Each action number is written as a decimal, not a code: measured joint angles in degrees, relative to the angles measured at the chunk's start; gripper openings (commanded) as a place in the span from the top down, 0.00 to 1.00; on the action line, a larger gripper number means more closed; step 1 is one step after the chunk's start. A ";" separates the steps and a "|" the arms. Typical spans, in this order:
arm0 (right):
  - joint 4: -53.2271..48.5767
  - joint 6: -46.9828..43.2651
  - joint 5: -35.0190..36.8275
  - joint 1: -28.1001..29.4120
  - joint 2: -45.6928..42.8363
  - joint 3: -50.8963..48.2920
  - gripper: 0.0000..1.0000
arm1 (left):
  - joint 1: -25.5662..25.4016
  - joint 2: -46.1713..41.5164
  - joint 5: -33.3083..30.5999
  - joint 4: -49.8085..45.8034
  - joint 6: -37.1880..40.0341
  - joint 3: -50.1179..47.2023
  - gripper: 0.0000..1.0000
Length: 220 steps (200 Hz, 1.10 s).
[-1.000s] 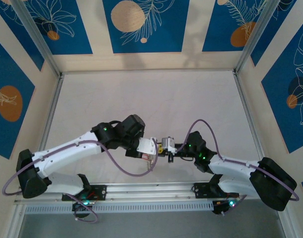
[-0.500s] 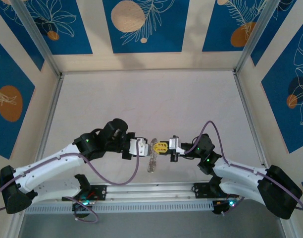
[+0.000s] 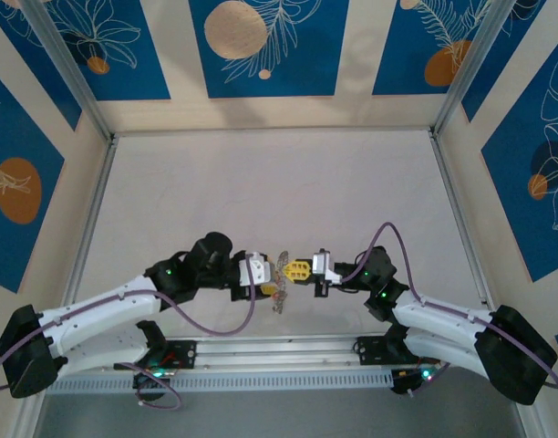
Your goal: Put the keys on the keyring
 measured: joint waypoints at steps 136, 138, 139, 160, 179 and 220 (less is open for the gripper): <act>-1.11 0.46 -3.34 -0.33 -0.04 0.07 1.00 | 0.11 2.99 5.03 10.54 -3.98 -1.90 0.83; -1.14 0.46 -3.41 -0.37 -0.04 0.09 1.00 | 0.11 2.99 5.05 10.54 -3.91 -1.86 0.83; -1.16 0.46 -3.43 -0.39 -0.04 0.09 1.00 | 0.11 2.99 5.09 10.51 -3.85 -1.86 0.83; -1.40 0.46 -3.72 -0.50 0.00 0.46 1.00 | 0.11 2.93 5.42 9.31 -3.13 -1.36 0.86; -1.36 0.46 -3.91 -0.50 0.37 0.76 1.00 | 0.11 2.12 5.38 7.58 -2.29 -1.11 0.89; -1.77 0.44 -3.89 -0.76 0.74 0.79 1.00 | 0.11 0.63 4.44 0.59 0.98 1.73 1.00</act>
